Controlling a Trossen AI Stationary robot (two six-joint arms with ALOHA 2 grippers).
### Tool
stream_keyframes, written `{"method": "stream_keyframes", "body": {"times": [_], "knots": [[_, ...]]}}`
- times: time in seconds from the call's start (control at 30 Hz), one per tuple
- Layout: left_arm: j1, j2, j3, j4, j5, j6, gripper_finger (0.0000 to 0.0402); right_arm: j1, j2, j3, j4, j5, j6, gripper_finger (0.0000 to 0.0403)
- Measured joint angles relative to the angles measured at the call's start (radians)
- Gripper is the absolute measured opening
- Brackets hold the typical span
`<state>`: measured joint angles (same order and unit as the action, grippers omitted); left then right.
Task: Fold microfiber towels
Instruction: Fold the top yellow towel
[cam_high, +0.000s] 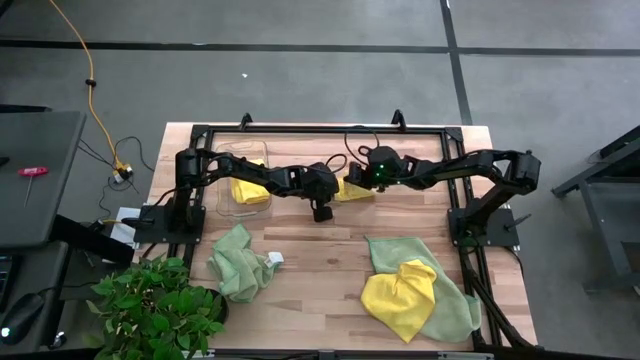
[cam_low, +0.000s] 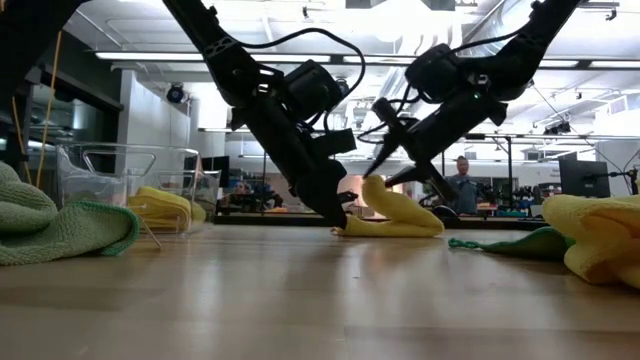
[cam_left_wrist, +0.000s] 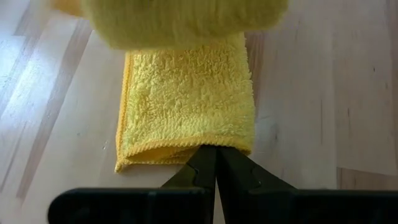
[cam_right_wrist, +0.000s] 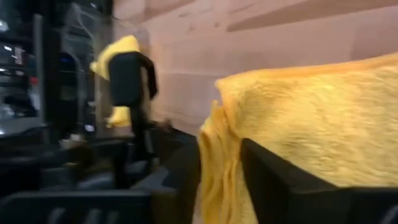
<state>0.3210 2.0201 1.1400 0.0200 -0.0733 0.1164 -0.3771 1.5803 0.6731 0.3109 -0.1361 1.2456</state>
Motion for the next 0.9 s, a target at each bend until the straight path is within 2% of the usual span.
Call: {"method": "stream_keyframes", "body": {"times": [0.13,0.27,0.47,0.73,0.9], "knots": [[0.0,0.0,0.0,0.0,-0.014,0.0,0.0,-0.002,0.0,0.0,0.071,-0.031,0.013,0.0169],[0.0,0.0,0.0,0.0,-0.015,0.0,0.0,-0.014,-0.003,0.0,0.113,-0.088,0.009,0.0196],[0.009,-0.033,0.0,-0.055,-0.018,0.004,0.0,-0.078,-0.038,0.0,0.098,-0.171,-0.078,0.02],[0.063,-0.142,0.0,-0.174,-0.026,0.018,0.0,-0.15,-0.143,0.0,-0.057,-0.168,-0.266,0.02],[0.087,-0.192,0.001,-0.109,0.018,-0.057,0.0,-0.139,-0.148,0.0,-0.205,-0.154,-0.4,0.0194]]}}
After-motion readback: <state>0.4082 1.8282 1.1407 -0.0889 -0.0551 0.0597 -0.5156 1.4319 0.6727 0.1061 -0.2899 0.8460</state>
